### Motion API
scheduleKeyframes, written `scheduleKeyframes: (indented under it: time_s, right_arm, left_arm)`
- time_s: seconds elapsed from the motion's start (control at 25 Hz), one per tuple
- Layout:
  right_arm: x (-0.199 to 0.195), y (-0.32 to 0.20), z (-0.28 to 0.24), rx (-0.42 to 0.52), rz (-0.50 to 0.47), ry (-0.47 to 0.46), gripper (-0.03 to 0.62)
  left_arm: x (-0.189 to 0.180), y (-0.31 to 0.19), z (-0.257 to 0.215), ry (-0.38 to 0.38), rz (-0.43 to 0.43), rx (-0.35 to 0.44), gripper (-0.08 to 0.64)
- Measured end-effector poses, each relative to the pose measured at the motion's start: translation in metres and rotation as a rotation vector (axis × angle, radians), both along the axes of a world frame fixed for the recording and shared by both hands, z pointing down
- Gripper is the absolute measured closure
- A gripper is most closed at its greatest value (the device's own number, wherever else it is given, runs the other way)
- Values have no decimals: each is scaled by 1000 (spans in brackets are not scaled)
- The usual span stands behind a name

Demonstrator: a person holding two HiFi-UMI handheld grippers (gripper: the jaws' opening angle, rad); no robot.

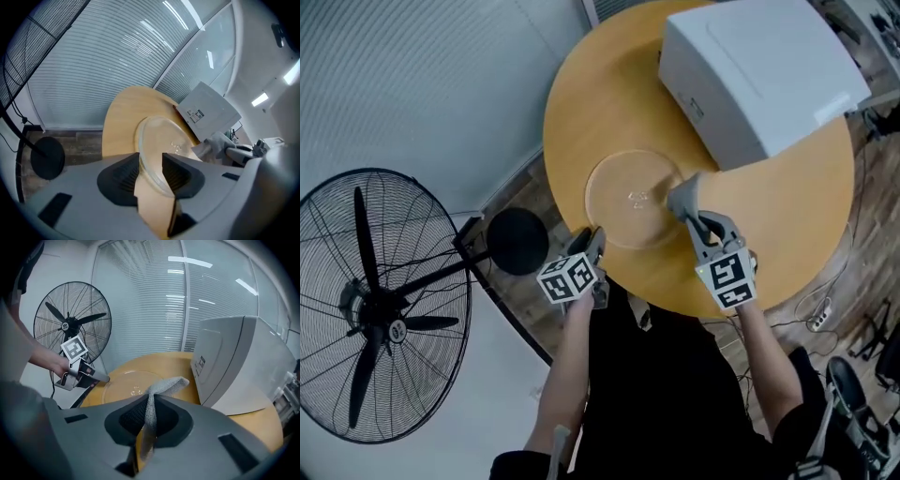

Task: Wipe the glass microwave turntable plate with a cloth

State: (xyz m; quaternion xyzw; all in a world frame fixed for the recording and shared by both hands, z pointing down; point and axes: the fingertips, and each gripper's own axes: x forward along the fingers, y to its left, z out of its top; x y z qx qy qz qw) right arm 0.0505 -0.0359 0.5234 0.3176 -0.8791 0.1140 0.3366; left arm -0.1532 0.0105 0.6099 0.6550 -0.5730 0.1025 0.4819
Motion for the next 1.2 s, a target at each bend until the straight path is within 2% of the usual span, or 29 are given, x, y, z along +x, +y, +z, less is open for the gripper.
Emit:
scheduleKeyframes:
  time_s: [0.32,0.64,1.2]
  right_arm:
    - [4,-1,30,-12,7,79,568]
    - [-6,-4,61,-42,5,156,566]
    - [-12,-22,103,-66,-13,287,565]
  left_arm:
    - [9,3,16,53,47,-57,433]
    - [7,6,20,-5,120,-78,464]
    - [4,6,20,40,103,-84,489]
